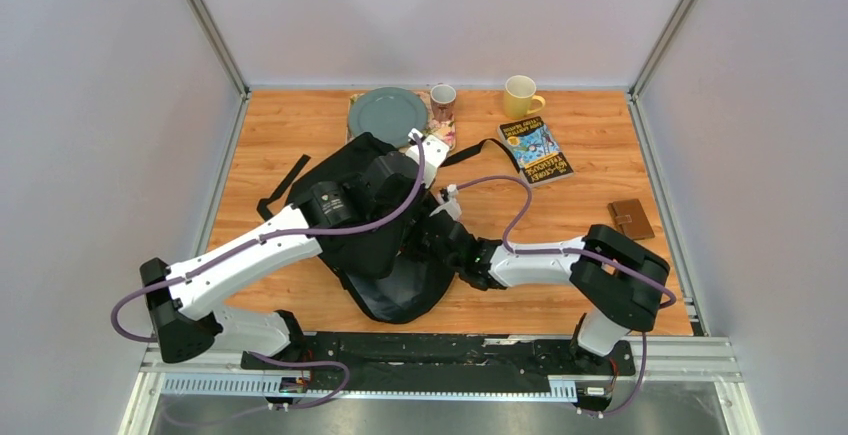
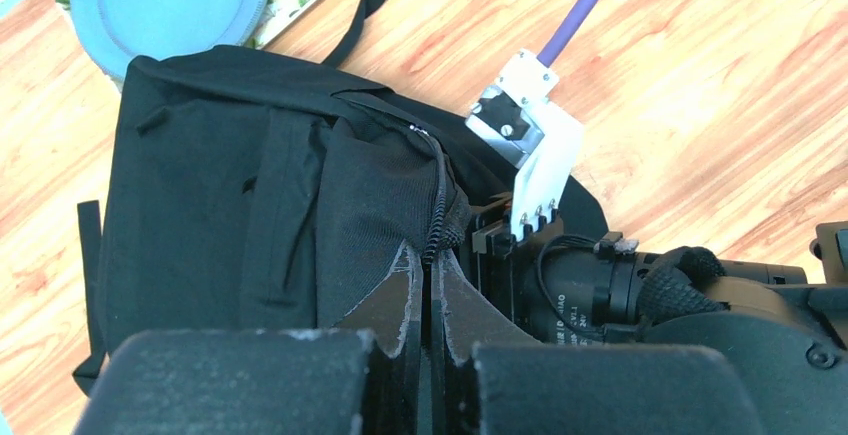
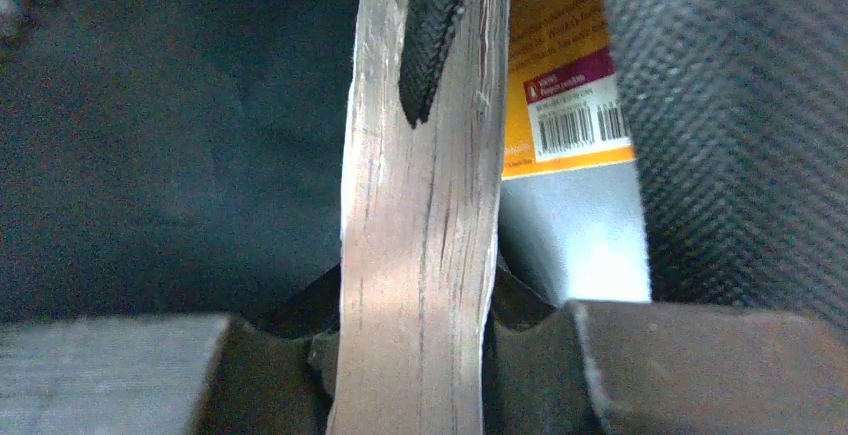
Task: Pack the student bag
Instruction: Place the book in the student bag.
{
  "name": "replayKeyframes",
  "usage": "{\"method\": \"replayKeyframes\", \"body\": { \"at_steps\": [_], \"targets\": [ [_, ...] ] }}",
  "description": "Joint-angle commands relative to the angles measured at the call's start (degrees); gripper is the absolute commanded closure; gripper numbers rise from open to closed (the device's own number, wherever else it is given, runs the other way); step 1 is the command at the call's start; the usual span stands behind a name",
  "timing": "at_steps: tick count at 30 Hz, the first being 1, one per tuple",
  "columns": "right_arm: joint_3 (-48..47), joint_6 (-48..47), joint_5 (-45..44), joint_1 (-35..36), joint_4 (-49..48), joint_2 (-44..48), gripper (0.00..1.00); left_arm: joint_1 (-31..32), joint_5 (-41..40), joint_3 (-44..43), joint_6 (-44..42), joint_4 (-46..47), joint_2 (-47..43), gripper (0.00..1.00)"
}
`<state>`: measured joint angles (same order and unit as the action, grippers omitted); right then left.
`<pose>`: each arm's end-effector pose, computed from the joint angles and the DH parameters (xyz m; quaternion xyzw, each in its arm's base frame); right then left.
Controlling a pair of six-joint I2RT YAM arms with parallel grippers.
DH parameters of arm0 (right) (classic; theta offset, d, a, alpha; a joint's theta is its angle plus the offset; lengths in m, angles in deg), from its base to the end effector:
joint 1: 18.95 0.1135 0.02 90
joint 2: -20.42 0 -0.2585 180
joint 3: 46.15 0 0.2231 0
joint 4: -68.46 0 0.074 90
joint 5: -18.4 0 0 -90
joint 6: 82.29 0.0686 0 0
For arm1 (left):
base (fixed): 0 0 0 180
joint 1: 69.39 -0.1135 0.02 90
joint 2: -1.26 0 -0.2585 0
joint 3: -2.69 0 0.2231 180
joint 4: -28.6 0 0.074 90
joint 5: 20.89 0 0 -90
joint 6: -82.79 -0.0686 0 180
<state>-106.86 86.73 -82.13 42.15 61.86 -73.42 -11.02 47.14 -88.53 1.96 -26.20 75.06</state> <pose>0.1805 0.3010 0.1863 0.1796 0.8291 0.4658 0.2520 0.1635 -0.2165 0.3450 0.2895 0.8353 -0.0999 0.4566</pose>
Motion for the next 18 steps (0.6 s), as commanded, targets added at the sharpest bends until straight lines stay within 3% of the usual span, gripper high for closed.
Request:
{"method": "replayKeyframes", "body": {
  "at_steps": [1, 6, 9, 10, 18],
  "targets": [
    [1.68, -0.89, -9.75, 0.16, -16.82, 1.82, 1.0, 0.08, 0.53, -1.73, 1.55, 4.05, -3.75, 1.0],
    [-1.64, -2.29, -11.28, -0.02, -15.07, -1.68, 1.0, 0.08, 1.23, 0.02, 2.17, 6.15, -5.33, 1.0],
    [-4.89, -2.56, -7.94, 0.07, -10.87, -5.03, 0.88, -0.01, 0.97, -0.32, 1.82, 5.54, -5.07, 1.0],
    [-5.34, -2.91, -7.85, -0.02, -9.37, -5.56, 0.75, -0.01, 0.28, -0.41, 1.73, 5.28, -4.9, 1.0],
    [-1.83, -8.88, -7.15, -1.33, 6.71, -0.21, 0.35, -1.06, -0.7, 4.41, 2.61, 5.71, -7.09, 1.0]
  ]
}}
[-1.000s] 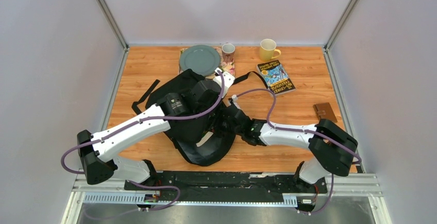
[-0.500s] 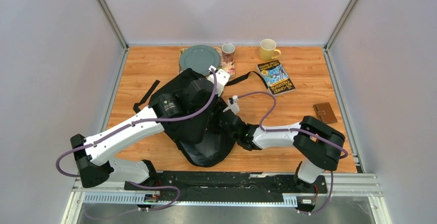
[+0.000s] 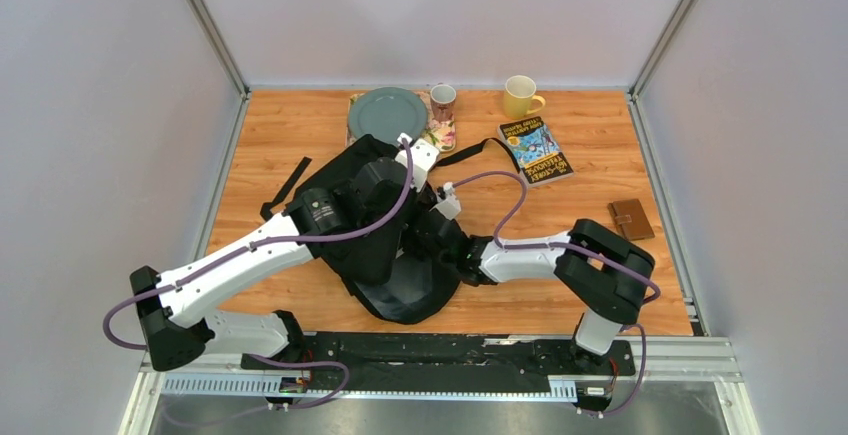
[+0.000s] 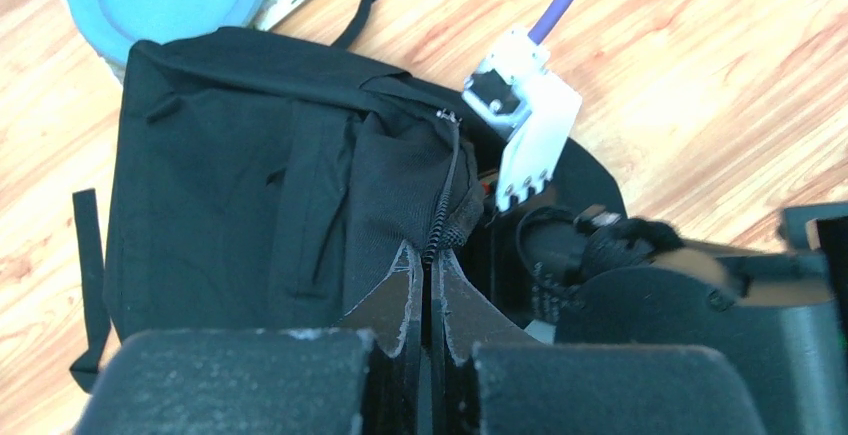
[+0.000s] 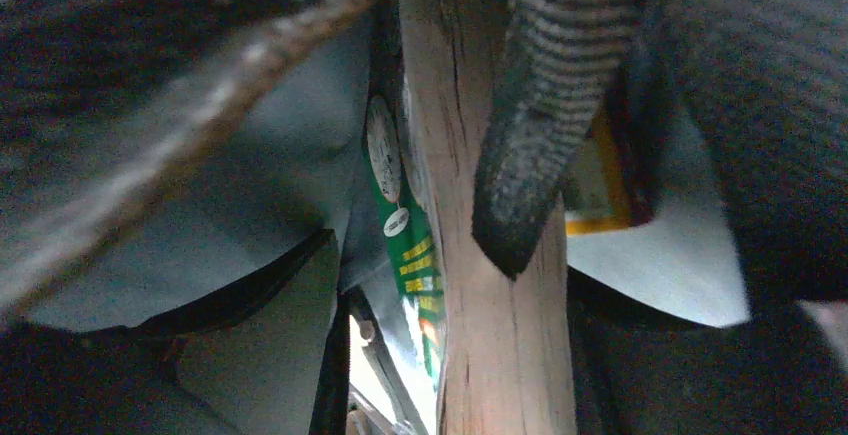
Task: Pack the student bag
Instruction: Place the book in the student bag.
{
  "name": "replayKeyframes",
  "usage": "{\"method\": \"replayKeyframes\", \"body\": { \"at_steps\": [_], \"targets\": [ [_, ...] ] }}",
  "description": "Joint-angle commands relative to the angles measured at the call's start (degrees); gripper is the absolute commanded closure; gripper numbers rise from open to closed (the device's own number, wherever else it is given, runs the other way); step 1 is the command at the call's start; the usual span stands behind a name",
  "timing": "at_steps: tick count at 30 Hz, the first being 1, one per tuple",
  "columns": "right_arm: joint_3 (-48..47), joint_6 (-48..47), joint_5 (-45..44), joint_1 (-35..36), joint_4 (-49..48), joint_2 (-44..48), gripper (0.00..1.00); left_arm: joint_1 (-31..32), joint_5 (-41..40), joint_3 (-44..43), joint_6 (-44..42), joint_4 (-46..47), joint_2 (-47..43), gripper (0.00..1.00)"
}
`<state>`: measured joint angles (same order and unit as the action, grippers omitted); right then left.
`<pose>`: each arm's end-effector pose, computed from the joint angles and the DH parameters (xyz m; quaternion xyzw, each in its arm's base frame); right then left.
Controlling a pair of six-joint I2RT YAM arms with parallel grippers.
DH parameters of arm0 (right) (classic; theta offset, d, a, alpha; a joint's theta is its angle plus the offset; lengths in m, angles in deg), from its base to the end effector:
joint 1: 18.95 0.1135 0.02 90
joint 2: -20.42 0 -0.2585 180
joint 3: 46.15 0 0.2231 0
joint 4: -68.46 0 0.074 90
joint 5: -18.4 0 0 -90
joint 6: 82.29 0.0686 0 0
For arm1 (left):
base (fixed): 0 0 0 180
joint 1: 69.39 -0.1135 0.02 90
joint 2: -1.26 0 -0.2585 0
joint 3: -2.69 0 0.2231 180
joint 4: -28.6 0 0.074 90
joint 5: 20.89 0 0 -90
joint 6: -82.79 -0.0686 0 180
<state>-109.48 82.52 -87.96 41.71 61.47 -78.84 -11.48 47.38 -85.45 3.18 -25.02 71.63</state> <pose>0.1955 0.3084 0.1701 0.1767 0.8372 0.4189 0.3039 0.1582 -0.2045 0.3444 0.2738 0.8349 -0.1120 0.4641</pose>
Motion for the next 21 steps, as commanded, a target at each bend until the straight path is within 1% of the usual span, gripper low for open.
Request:
{"method": "replayKeyframes", "body": {
  "at_steps": [1, 6, 8, 9, 10, 11, 12, 14, 15, 18, 21],
  "targets": [
    [1.14, -5.63, -0.17, -1.07, 8.43, 7.13, 0.34, -0.95, -0.85, 1.78, 1.47, 4.62, -3.83, 1.0],
    [4.04, -6.25, 2.82, -1.07, 11.33, 11.1, 0.32, -1.57, -0.06, 3.8, 1.82, 5.67, -4.27, 1.0],
    [4.48, -5.12, 4.84, -1.16, 13.52, 11.46, 0.32, -1.83, 0.38, 3.63, 1.91, 5.5, -3.92, 1.0],
    [4.92, -4.5, 5.37, -1.16, 13.8, 11.55, 0.34, -1.84, 0.47, 3.19, 1.91, 5.41, -3.75, 1.0],
    [5.44, -4.32, 6.5, -1.07, 13.36, 11.72, 0.37, -1.92, 0.55, 3.01, 1.91, 5.33, -3.57, 1.0],
    [5.97, -3.8, 6.86, -1.07, 11.88, 11.29, 0.44, -1.92, 0.73, 3.1, 1.91, 5.67, -3.66, 1.0],
    [6.59, -3.53, 6.87, -1.16, 11.26, 11.02, 0.57, -1.84, 0.73, 3.19, 2.09, 5.68, -3.66, 1.0],
    [5.72, -3.53, 7.48, -1.51, 10.9, 9.45, 0.66, -1.92, 1.43, 3.19, 2.17, 6.11, -3.49, 1.0],
    [4.23, -3.27, 8.0, -1.77, 10.81, 7.79, 0.82, -1.92, 1.61, 3.1, 2.35, 6.2, -3.48, 1.0],
    [1.06, -4.22, 7.4, -2.3, 11.51, 4.62, 0.95, -1.92, 3.19, 2.75, 2.61, 6.29, -2.78, 1.0],
    [-4.12, -4.75, 4.94, -3.09, 12.75, 2.24, 0.97, -1.92, 4.07, 2.31, 2.53, 6.29, -2.25, 1.0]
  ]
}}
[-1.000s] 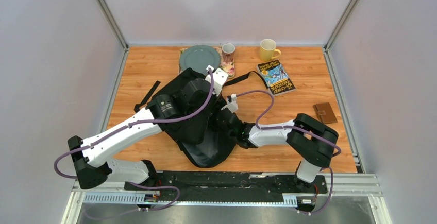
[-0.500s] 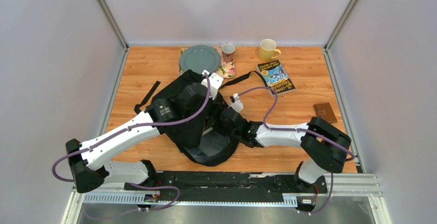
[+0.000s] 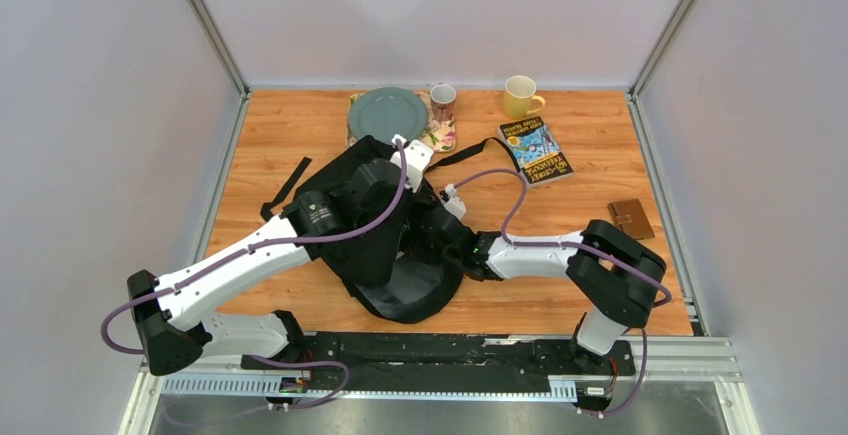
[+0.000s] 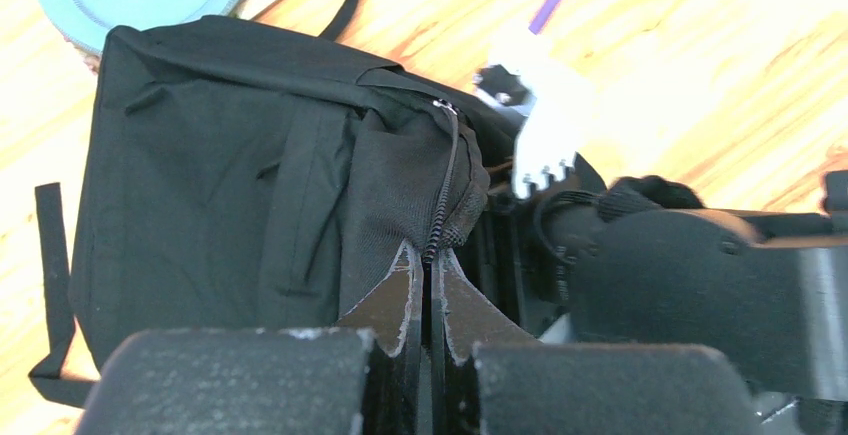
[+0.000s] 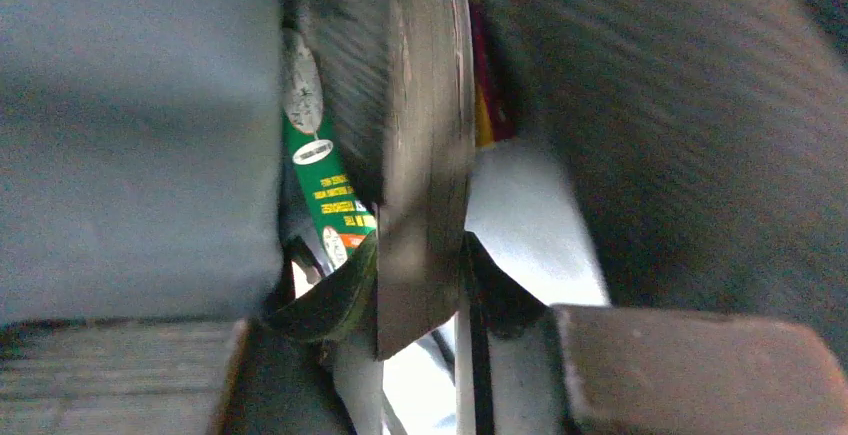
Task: Pack the student bag
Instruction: Place the book in the student bag.
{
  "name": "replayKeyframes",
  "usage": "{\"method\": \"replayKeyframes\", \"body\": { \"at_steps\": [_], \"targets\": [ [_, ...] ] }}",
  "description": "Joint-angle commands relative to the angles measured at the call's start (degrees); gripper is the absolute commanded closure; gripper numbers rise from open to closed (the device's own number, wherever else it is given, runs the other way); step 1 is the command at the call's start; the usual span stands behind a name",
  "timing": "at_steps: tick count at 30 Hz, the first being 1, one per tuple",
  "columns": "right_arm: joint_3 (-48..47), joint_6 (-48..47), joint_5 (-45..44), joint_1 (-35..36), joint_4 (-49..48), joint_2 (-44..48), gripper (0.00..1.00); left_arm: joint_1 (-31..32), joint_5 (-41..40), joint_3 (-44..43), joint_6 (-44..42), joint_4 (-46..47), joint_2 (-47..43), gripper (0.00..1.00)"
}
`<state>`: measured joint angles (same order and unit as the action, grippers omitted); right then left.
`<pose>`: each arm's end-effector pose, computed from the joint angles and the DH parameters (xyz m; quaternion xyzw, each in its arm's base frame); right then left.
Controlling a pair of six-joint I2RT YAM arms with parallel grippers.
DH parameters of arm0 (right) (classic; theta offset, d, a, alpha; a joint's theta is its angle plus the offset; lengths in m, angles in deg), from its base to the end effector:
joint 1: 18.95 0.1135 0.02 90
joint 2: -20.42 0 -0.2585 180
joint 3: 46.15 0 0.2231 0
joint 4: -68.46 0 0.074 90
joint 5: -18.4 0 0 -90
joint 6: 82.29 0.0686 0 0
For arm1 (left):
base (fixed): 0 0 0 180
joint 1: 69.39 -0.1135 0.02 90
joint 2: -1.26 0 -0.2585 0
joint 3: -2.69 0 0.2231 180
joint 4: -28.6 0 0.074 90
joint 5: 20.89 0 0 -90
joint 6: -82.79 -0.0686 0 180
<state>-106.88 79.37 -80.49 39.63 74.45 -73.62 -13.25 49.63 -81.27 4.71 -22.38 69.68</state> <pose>0.1834 0.2798 0.1590 0.1356 0.8913 0.3578 0.2431 0.1599 -0.1972 0.3332 0.2579 0.8407 -0.1282 0.4585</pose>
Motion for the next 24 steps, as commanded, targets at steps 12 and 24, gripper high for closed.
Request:
{"method": "replayKeyframes", "body": {
  "at_steps": [12, 24],
  "targets": [
    [-11.59, -6.08, -1.49, -3.92, 1.62, -8.81, 0.61, -0.24, 0.33, -2.13, 0.21, 2.5, -0.57, 1.0],
    [-1.38, -17.43, -18.18, -6.64, 14.62, 12.12, 0.42, -0.94, 1.2, 2.53, 1.0, 4.53, -1.1, 1.0]
  ]
}}
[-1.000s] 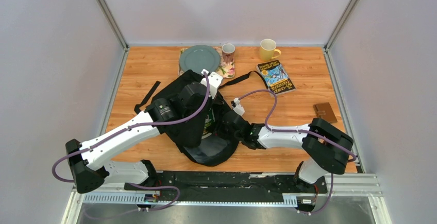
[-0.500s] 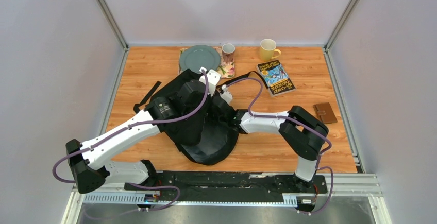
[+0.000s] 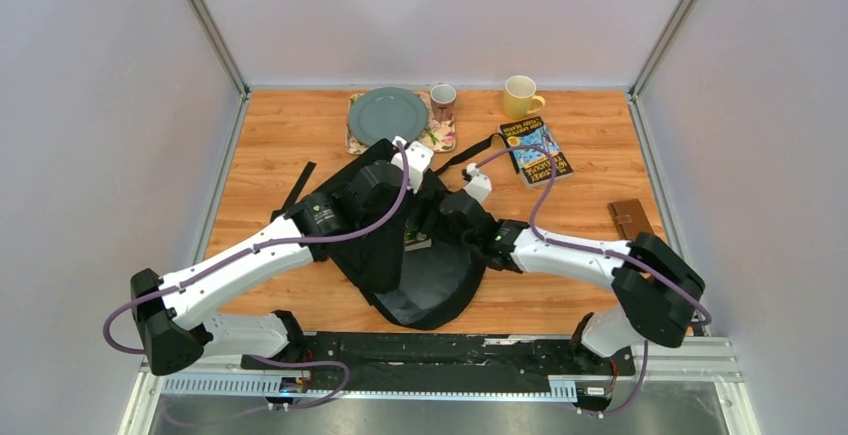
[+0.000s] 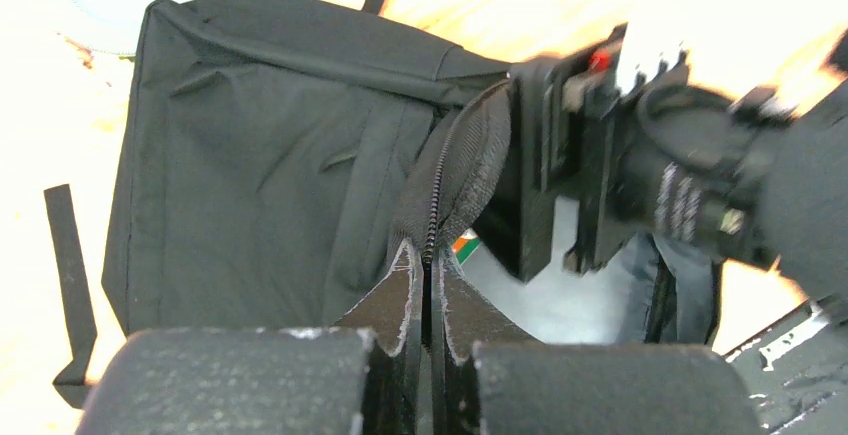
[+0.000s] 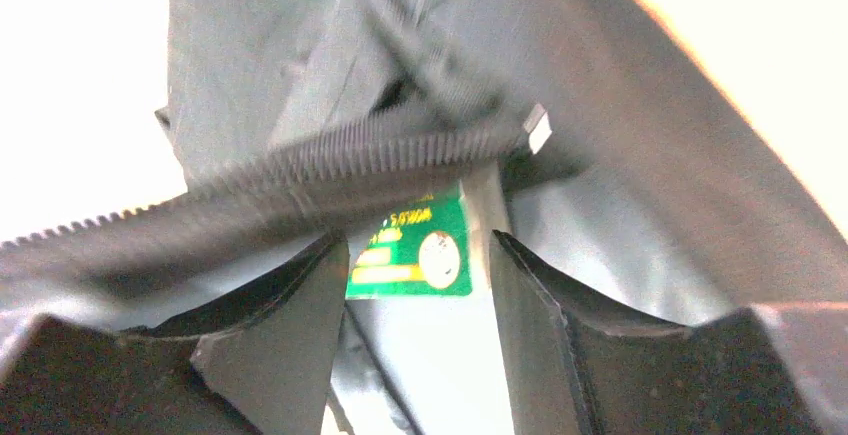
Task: Pack the student bag
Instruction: Place the book in the student bag, then adjust the student bag at the center of the board.
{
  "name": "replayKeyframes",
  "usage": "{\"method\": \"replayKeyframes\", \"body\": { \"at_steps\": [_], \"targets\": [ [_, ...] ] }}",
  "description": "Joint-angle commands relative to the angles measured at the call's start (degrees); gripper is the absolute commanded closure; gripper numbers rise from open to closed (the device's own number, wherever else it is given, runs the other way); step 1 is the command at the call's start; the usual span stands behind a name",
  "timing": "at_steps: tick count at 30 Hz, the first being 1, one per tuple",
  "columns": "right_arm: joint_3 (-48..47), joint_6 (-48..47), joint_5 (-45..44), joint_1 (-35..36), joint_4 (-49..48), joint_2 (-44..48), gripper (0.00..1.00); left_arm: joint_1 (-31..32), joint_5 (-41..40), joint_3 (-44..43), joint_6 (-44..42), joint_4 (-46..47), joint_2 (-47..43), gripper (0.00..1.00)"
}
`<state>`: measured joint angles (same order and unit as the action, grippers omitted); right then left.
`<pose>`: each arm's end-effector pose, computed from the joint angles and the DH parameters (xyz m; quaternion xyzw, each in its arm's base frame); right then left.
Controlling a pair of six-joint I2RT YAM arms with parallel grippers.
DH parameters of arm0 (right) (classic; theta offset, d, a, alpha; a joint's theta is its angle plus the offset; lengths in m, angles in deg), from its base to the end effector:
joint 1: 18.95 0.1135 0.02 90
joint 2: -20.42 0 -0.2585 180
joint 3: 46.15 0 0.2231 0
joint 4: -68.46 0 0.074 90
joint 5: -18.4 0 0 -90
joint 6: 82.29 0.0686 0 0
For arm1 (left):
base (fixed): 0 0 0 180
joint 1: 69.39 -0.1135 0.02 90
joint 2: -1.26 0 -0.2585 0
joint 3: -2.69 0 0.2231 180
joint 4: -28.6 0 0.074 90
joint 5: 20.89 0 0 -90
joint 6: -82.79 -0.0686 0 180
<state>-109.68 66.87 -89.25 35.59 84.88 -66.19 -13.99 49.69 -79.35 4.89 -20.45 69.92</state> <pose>0.2011 0.2465 0.1954 0.1014 0.8904 0.2770 0.3467 0.1639 -0.1975 0.3250 0.2520 0.8435 -0.1252 0.4575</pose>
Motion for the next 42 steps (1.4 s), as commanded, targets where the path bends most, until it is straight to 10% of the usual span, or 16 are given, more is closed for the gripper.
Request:
{"method": "replayKeyframes", "body": {
  "at_steps": [1, 15, 24, 42],
  "targets": [
    [2.21, -5.71, -10.29, -3.04, 4.36, 7.04, 0.42, -0.2, 1.49, 0.78, 0.74, 2.52, -0.99, 1.0],
    [9.24, -14.76, -16.2, -15.6, 18.08, 27.8, 0.36, -0.2, 8.08, 3.59, 2.14, 6.12, 0.94, 1.0],
    [14.96, -2.59, 13.86, -14.99, 5.08, 40.37, 0.54, -0.2, 8.08, 2.63, 2.05, 7.0, 2.96, 1.0],
    [7.06, -6.24, 7.12, -9.37, 4.62, 20.8, 0.64, -0.2, 8.08, 1.04, 2.75, 6.82, 1.92, 1.0]
  ]
}}
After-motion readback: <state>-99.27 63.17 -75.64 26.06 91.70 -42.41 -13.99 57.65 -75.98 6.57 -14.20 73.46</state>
